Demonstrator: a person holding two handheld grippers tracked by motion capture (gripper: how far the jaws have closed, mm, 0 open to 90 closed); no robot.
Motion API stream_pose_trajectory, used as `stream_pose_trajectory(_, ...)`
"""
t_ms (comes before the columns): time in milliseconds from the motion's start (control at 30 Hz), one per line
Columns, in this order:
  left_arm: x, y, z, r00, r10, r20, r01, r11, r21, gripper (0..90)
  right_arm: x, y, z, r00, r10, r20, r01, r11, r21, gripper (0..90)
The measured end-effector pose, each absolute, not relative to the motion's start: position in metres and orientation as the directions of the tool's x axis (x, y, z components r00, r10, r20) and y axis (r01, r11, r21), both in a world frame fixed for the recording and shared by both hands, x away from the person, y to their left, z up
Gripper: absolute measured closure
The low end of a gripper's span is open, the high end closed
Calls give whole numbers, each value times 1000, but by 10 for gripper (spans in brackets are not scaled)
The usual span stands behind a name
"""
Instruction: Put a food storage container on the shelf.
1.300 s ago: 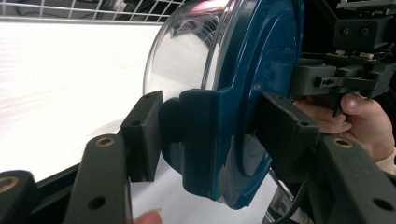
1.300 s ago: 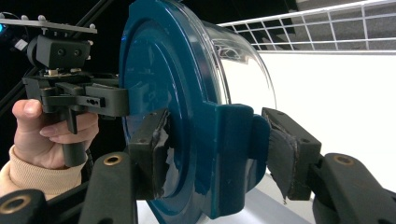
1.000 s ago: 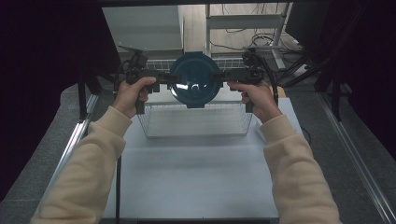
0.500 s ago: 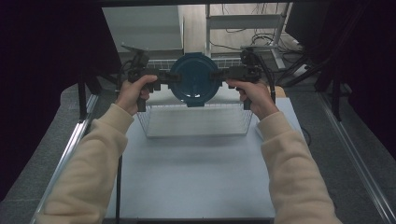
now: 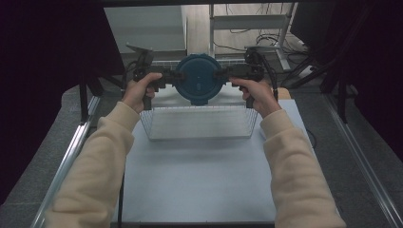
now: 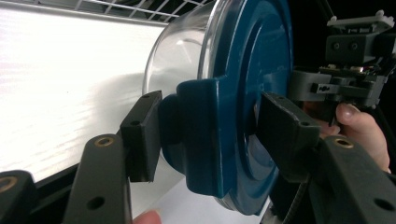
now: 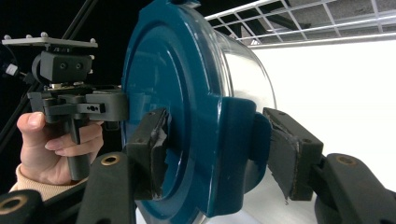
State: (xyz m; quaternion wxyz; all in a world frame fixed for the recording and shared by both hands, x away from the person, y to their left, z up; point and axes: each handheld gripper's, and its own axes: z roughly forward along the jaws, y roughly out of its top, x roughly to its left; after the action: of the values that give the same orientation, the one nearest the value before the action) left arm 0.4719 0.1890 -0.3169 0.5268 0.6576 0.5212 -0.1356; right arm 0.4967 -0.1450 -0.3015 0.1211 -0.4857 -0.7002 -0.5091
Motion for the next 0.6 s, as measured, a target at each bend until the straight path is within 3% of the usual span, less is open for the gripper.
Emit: stream_pose_trajectory(600, 493, 191, -334, 342, 495, -799, 868, 160, 470, 388, 517, -145, -318, -374, 544, 751, 869, -77, 488, 381)
